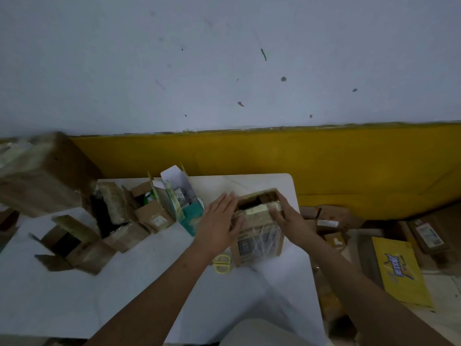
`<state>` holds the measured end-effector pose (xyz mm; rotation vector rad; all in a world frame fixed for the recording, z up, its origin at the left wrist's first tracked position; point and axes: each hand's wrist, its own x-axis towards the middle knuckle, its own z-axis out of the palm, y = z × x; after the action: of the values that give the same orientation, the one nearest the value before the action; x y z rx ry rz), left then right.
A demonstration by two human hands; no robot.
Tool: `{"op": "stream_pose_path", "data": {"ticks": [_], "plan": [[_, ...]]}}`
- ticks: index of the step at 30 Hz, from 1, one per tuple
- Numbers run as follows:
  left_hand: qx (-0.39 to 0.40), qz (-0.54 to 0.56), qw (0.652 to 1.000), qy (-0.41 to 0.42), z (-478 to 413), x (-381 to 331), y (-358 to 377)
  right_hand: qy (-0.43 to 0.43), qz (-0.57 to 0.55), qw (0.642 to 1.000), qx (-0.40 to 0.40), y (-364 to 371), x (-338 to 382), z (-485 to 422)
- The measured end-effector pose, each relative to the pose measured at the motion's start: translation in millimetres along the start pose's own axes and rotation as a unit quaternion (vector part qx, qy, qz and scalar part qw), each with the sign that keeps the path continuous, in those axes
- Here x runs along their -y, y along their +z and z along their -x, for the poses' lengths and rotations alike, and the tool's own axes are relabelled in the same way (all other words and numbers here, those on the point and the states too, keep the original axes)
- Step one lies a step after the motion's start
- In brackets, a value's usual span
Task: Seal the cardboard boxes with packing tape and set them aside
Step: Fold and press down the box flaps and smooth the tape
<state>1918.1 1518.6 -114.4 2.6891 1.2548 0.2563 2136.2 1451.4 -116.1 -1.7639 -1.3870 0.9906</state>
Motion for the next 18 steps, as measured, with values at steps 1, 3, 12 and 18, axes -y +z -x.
{"op": "stream_pose_path", "data": {"ticks": [1, 3, 12, 18], "plan": [[0.021, -0.017, 0.999, 0.016, 1.2, 0.2, 2.8, -0.007, -0.005, 1.0, -0.004, 0.7, 0.2, 0.6], [0.032, -0.039, 0.998, 0.049, 6.3, 1.3, 11.9, -0.008, 0.024, 1.0, -0.004, 2.0, -1.2, 0.0], [0.024, -0.01, 0.999, 0.047, 12.8, 7.9, 30.9, -0.135, 0.398, 0.908, 0.004, 15.2, -15.9, -11.0], [0.04, 0.0, 0.998, 0.041, 21.5, -0.4, 33.3, -0.132, 0.473, 0.871, -0.01, 14.9, -12.4, 5.6]]}}
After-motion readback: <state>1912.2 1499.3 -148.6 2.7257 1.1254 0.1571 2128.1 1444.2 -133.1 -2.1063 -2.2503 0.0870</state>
